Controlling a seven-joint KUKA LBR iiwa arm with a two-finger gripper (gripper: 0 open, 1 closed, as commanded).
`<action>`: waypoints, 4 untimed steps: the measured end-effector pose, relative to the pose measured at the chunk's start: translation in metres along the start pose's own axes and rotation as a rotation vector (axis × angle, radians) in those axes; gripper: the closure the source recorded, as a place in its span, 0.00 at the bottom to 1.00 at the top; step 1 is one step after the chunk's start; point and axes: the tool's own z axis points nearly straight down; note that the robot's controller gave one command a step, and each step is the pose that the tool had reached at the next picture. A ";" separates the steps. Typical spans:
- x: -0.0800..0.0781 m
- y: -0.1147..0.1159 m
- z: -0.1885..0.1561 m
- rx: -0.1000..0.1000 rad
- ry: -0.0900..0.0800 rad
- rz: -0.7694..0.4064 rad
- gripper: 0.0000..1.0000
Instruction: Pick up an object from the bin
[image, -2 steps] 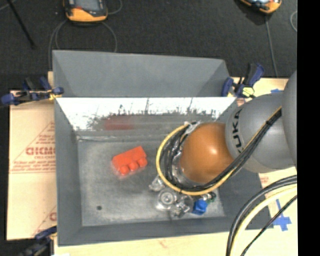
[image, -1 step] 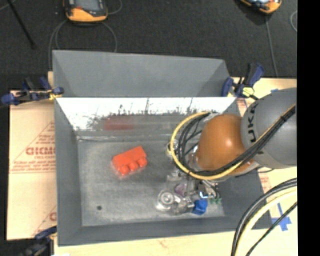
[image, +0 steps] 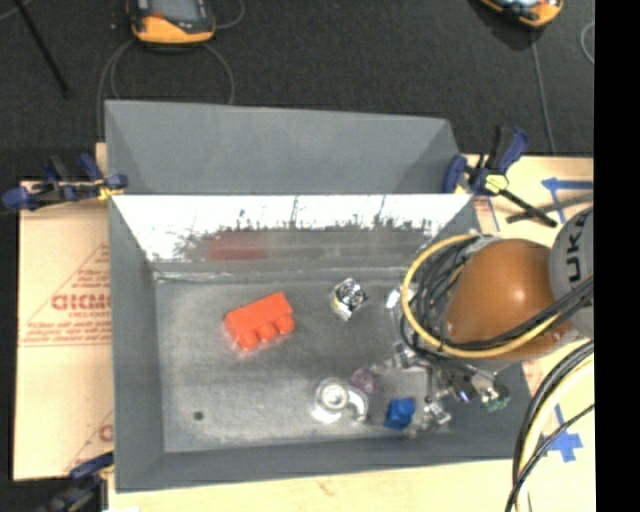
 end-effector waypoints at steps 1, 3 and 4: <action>0.002 -0.023 0.024 0.006 -0.024 0.043 0.00; -0.031 0.049 0.024 0.005 0.009 -0.466 1.00; -0.032 0.048 0.015 -0.003 0.001 -0.460 1.00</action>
Offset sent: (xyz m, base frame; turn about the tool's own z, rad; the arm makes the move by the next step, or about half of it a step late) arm -0.0032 -0.0230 -0.0324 0.0371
